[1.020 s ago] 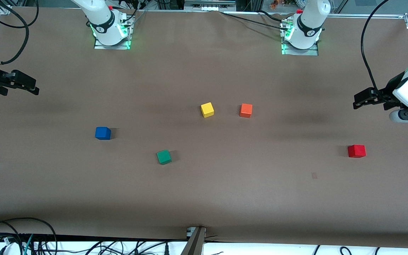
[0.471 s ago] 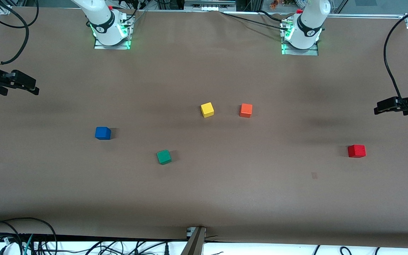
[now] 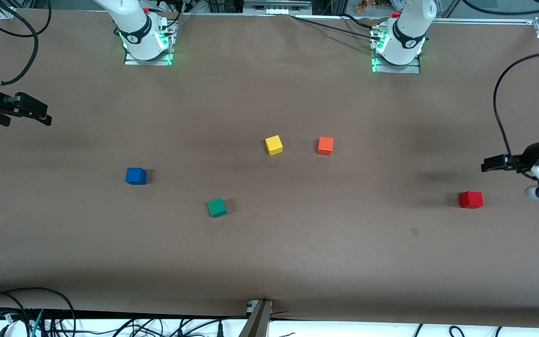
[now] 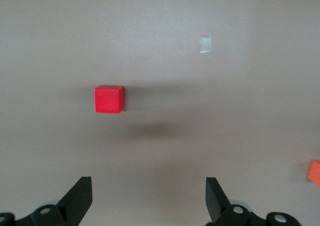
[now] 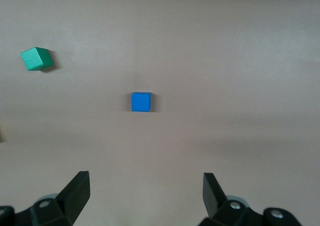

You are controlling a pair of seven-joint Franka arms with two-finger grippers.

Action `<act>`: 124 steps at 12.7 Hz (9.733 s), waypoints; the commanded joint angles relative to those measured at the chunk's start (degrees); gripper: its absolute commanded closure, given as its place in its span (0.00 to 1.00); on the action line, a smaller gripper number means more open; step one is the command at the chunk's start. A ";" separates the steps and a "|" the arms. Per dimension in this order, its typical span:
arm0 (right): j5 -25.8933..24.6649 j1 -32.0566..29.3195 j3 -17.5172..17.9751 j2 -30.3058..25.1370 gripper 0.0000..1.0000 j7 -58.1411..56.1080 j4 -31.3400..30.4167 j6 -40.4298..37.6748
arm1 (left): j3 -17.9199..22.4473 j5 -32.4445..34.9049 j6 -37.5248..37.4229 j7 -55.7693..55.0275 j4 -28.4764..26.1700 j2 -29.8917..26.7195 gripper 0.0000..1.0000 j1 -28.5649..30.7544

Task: Pass red block to right arm, stack on blue
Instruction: 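Move the left gripper down over the red cube, then close the left gripper on the red cube, then lift the red cube with the left gripper toward the table's middle, then reach the right gripper toward the red cube held by the left gripper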

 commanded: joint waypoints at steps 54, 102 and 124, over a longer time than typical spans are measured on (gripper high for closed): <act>-0.32 -0.08 0.25 -0.39 0.00 -0.55 0.22 2.68 | -22.04 -14.76 13.69 30.73 0.69 6.12 1.00 6.80; 109.27 8.78 0.51 23.69 0.00 -7.58 0.22 7.68 | -41.66 -69.09 37.07 79.69 6.40 12.53 1.00 -6.47; 100.14 17.76 0.34 27.04 0.00 -4.25 8.22 24.31 | -41.04 -70.15 39.53 78.81 10.88 14.64 1.00 -10.25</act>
